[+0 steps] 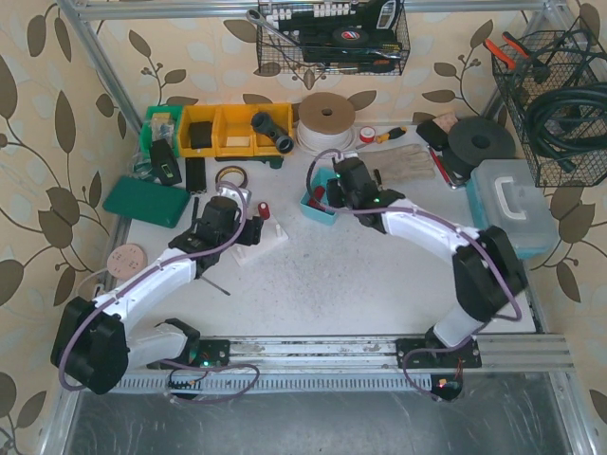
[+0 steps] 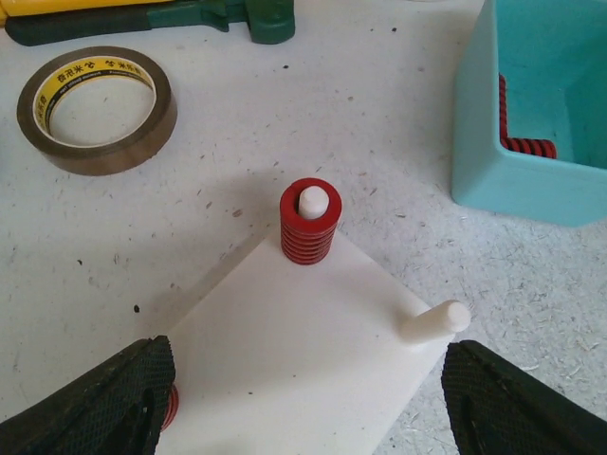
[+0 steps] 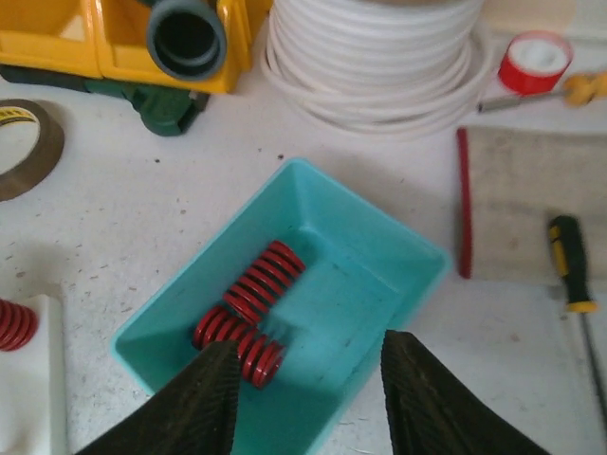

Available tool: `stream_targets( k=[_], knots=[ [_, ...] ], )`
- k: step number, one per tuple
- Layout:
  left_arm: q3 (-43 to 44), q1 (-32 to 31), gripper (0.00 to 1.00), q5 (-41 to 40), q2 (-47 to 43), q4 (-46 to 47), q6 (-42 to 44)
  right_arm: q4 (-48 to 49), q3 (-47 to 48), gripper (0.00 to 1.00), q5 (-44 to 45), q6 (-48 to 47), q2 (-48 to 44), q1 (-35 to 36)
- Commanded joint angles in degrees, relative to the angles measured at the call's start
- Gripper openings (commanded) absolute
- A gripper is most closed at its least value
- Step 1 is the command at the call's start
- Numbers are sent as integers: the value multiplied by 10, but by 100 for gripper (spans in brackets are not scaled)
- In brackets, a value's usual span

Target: Install the large spring

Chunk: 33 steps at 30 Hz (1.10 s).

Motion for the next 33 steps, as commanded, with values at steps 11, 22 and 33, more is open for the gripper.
stream_targets(
  k=[11,22,33],
  knots=[
    [-55,-4,80,-11,-74,109,36,-127,213,42,4,155,232,-9],
    [-54,-9,80,-27,-85,97,37,-120,263,42,2,230,320,-12],
    [-57,-13,80,-44,-102,92,39,-161,296,52,0,273,399,-17]
  ],
)
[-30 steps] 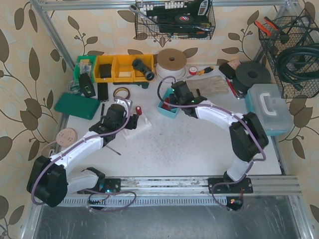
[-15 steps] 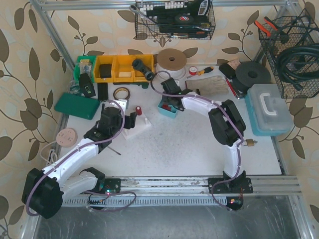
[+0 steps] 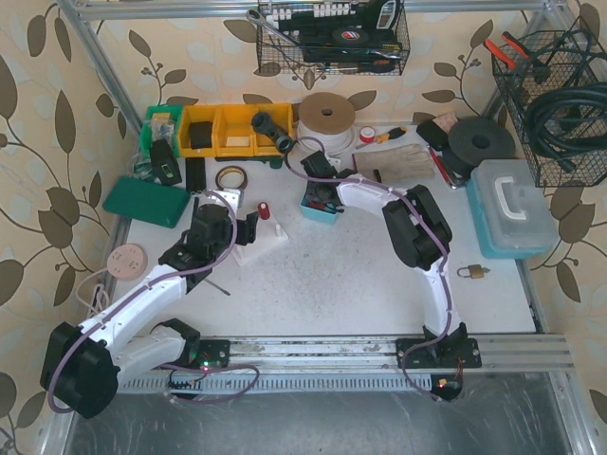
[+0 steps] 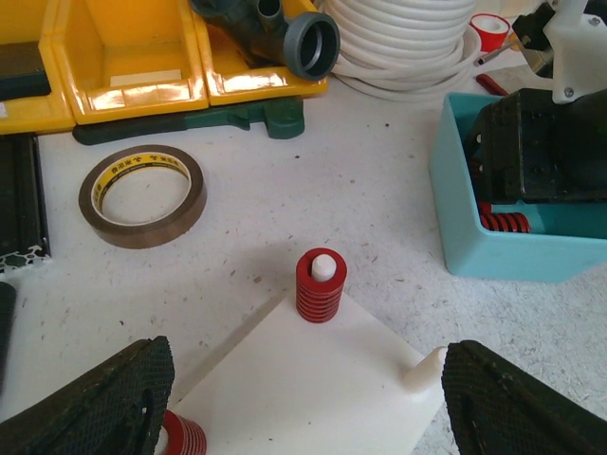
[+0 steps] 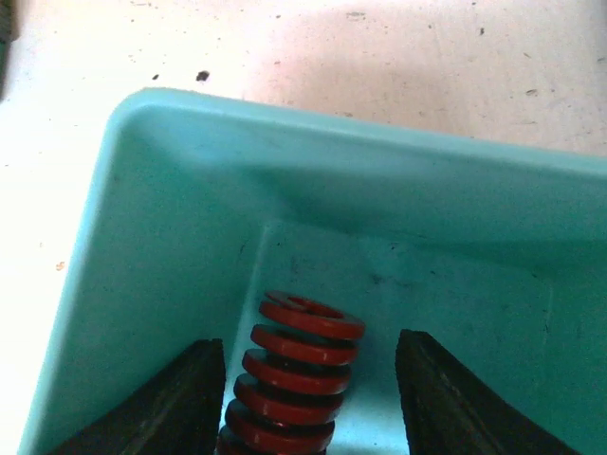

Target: Install the large spring

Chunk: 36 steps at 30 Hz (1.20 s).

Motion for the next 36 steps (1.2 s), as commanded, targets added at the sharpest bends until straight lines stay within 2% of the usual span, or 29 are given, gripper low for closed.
stream_targets(
  k=[1,8,13,21,32,36],
  knots=[
    [2,-8,80,-16,-18,12,11,-34,9,52,11,41,49,-6],
    [2,-10,80,-19,-23,9,13,-74,32,43,46,32,56,-8],
    [2,-11,80,-22,-28,7,14,-85,40,29,45,39,64,-10],
    [1,-15,80,-25,-37,7,15,-95,61,34,25,57,86,-10],
    [0,-18,80,-28,-41,6,15,-30,30,14,28,1,0,-10],
    [1,-17,81,-30,-39,4,15,8,4,9,14,-18,-40,-10]
  ],
)
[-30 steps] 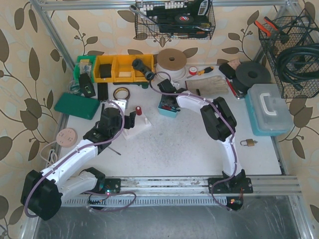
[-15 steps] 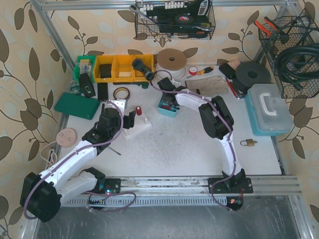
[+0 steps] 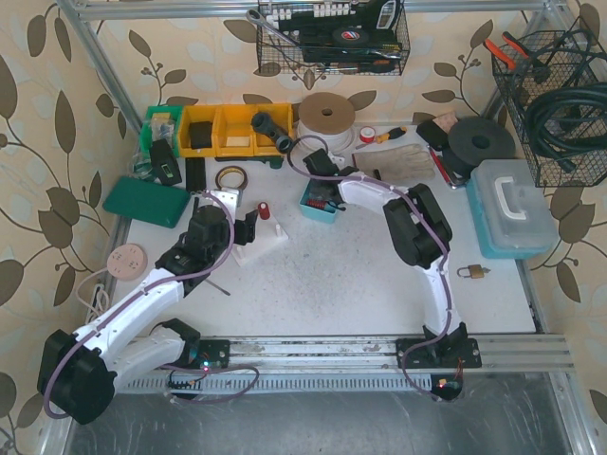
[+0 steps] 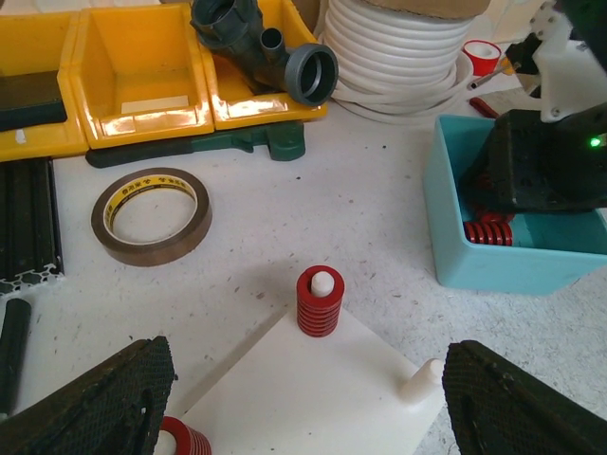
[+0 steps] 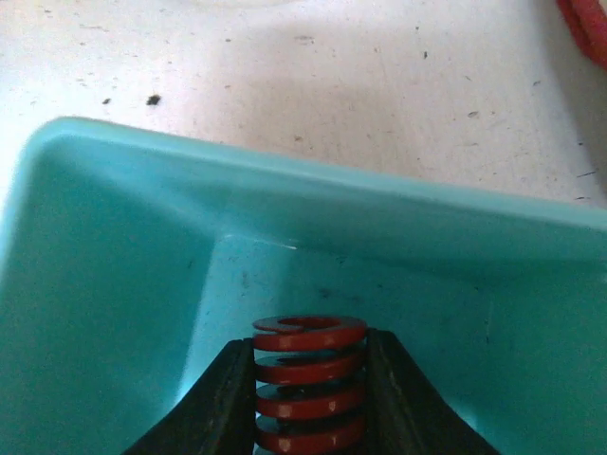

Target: Install the large spring

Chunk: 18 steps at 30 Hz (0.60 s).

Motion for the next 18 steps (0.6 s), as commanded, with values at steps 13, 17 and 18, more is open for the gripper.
stream_targets(
  k=[13,17,18],
  knots=[
    [2,-7,82,-25,-6,1,11,165,-119,6,-108,-124,-191,0],
    [1,-7,84,-32,-4,1,8,203,-166,6,-120,-165,-251,4],
    [1,-7,84,-33,-3,1,8,211,-178,6,-123,-175,-264,4]
  ],
)
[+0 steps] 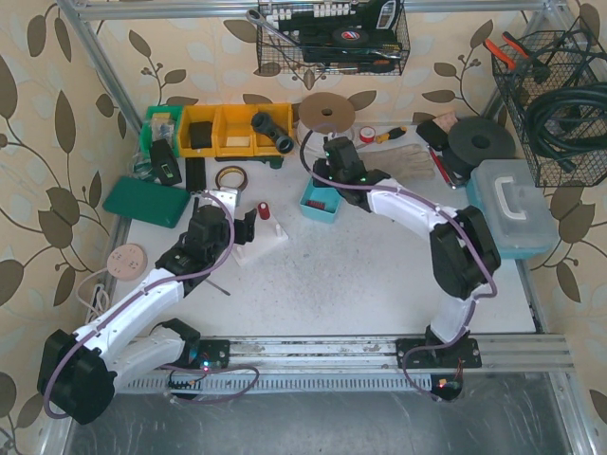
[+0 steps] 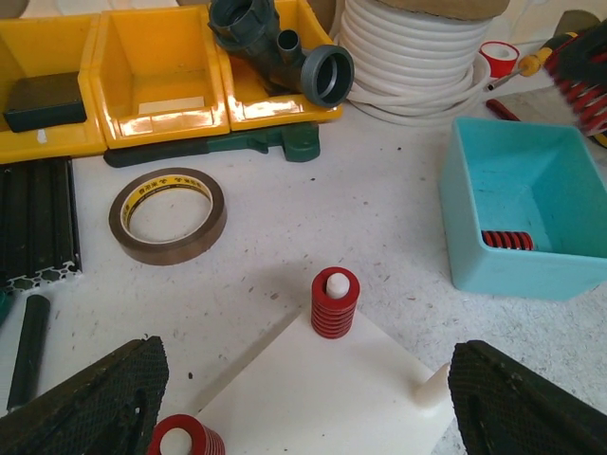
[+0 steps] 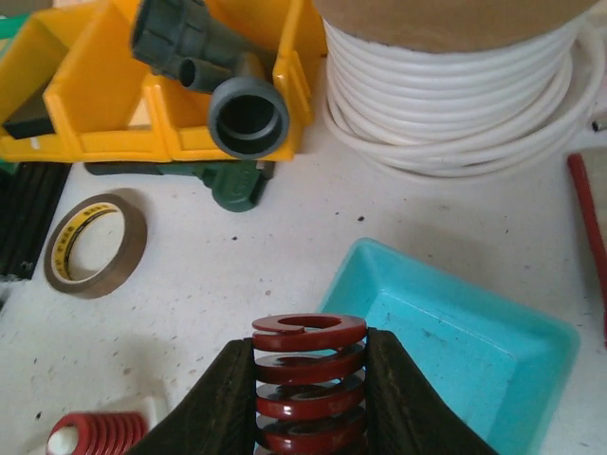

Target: Install the large spring

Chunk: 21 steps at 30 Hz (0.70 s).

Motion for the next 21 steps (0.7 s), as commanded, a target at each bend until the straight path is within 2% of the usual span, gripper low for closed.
stream_targets(
  k=[1,4,7,8,13,17,21],
  knots=[
    [1,-7,84,-14,-2,2,8,68,-46,6,-32,-67,-69,4],
    [1,-7,87,-9,1,3,1,100,-86,6,-40,-122,-111,11],
    [2,-6,96,18,1,8,-15,148,-147,5,-35,-196,-157,29],
    [1,-7,96,23,3,12,-22,167,-168,5,-31,-220,-174,38],
    [32,-7,97,60,11,-11,-55,239,-264,5,-46,-316,-267,76],
    [71,-6,93,137,3,-38,-84,265,-334,3,-42,-406,-335,114],
    [105,-7,89,228,0,-55,-98,271,-386,2,-69,-438,-391,129]
  ],
)
